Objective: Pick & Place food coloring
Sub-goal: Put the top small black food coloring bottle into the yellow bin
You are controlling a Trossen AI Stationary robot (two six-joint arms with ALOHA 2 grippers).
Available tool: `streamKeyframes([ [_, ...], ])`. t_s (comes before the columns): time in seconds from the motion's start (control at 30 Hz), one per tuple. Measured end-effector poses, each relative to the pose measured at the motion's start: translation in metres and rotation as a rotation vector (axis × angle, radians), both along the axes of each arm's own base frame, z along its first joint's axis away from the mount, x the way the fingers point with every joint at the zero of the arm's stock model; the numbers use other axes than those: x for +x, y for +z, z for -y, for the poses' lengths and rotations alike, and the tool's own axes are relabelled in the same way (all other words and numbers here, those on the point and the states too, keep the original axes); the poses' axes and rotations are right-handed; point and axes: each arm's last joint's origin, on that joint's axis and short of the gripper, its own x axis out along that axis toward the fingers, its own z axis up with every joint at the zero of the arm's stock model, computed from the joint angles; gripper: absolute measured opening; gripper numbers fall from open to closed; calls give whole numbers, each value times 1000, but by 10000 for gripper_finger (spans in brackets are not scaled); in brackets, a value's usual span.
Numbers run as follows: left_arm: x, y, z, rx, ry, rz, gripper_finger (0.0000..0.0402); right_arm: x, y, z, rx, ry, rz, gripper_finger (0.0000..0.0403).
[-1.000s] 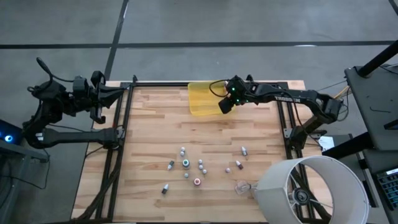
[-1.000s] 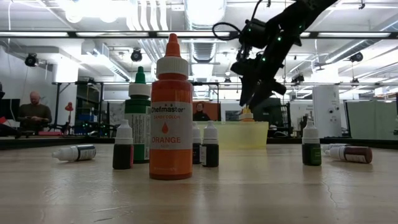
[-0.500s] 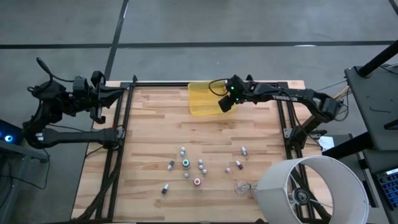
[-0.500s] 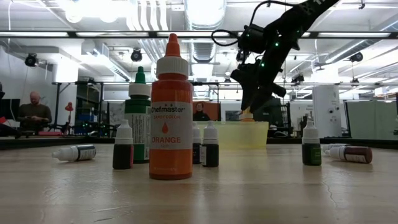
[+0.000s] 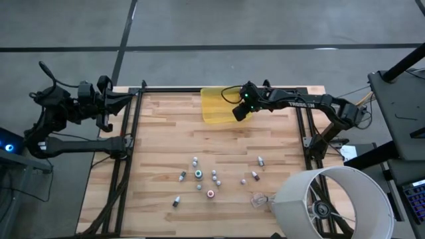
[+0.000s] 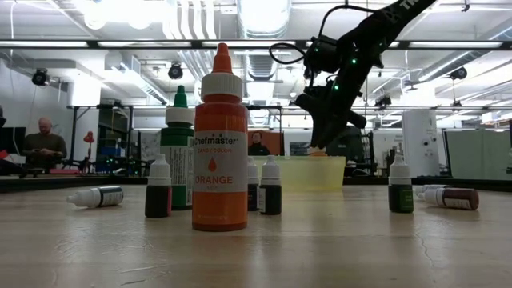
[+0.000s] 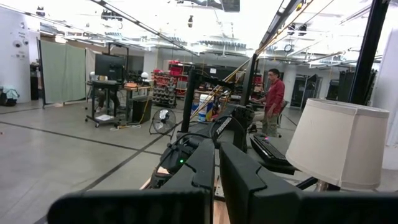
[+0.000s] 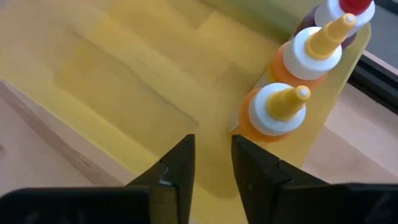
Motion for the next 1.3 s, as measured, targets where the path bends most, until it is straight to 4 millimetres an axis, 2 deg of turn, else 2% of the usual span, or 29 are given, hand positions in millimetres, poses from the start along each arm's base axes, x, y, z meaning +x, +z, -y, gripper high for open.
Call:
streamKeyframes([
  [0.23, 0, 0, 0, 0, 0, 0, 0, 0, 0, 0, -1, 4, -3, 37],
  [0.43, 0, 0, 0, 0, 0, 0, 0, 0, 0, 0, -3, 5, -4, 11],
  [0.87, 0, 0, 0, 0, 0, 0, 0, -2, 0, -3, 11, 8, -30, 9],
  [1.1, 0, 0, 0, 0, 0, -1, 0, -5, 12, -18, 12, 46, -33, 9],
  [1.3, 0, 0, 0, 0, 0, -1, 0, -1, 20, -42, 68, 156, -1, 9],
])
